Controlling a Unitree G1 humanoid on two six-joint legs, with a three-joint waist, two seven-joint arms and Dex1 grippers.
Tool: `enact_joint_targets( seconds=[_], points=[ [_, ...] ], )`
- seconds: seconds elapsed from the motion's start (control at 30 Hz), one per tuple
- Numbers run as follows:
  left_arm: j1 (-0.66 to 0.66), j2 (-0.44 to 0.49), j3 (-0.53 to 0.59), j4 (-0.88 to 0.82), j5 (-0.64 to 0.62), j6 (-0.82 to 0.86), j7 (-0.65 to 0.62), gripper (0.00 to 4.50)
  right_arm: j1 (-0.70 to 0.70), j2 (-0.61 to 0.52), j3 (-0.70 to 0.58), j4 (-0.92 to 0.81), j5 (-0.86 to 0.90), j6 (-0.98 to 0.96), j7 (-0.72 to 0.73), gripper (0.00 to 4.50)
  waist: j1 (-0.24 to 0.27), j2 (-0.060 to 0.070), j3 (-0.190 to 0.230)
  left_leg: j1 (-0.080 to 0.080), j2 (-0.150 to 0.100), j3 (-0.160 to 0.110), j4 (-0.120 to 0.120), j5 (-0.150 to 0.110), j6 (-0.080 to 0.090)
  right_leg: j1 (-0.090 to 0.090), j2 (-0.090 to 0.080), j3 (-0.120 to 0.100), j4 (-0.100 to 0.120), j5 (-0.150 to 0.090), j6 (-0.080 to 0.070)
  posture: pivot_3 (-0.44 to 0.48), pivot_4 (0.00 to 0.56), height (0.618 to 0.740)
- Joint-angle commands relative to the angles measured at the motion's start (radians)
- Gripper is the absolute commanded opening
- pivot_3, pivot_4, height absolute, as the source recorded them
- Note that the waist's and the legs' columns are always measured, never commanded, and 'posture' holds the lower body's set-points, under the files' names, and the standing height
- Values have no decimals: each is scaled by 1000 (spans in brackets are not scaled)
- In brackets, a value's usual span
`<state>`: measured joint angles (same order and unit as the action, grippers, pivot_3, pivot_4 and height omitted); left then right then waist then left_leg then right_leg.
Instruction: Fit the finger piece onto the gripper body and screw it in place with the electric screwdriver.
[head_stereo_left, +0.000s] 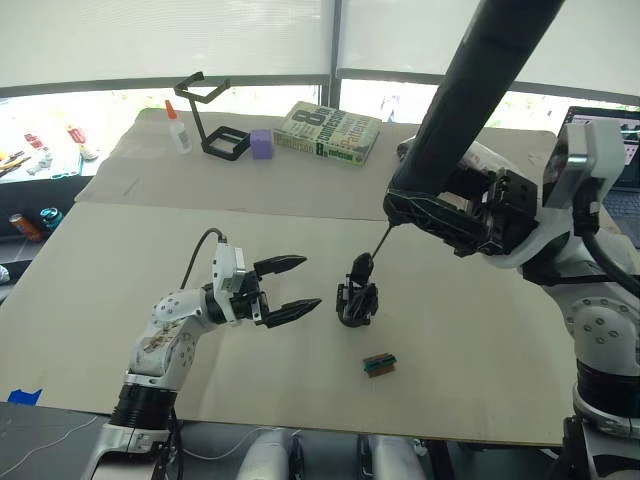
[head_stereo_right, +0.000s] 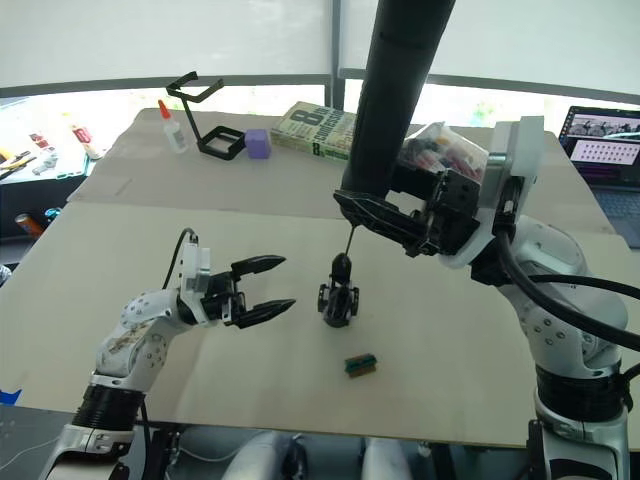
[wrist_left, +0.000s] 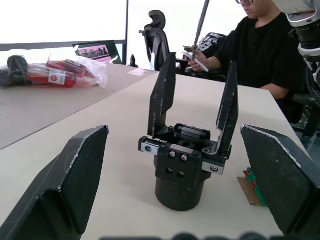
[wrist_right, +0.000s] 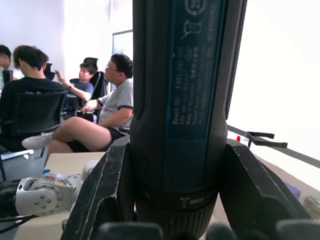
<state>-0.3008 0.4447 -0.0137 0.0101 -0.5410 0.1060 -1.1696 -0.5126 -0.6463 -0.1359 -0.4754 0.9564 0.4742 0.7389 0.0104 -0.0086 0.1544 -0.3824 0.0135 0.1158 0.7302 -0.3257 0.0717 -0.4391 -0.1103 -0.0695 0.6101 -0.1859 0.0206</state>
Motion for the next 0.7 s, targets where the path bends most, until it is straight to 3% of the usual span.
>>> enact_joint_targets(
  seconds=[0.03, 0.7],
  points=[
    [16, 16, 5, -8, 14, -47, -42, 4500, -36, 25, 14, 1, -27, -19, 18, 1929, -1, 0, 0, 0, 0, 0, 0, 0, 0, 0, 0, 0, 0, 0, 0, 0, 150, 740],
    [77, 2, -75, 1, 102, -124, -82, 4500, 14, 86, 107, 59, -156, -16, 145, 1929, -1, 0, 0, 0, 0, 0, 0, 0, -1, 0, 0, 0, 0, 0, 0, 0, 150, 740]
  ],
)
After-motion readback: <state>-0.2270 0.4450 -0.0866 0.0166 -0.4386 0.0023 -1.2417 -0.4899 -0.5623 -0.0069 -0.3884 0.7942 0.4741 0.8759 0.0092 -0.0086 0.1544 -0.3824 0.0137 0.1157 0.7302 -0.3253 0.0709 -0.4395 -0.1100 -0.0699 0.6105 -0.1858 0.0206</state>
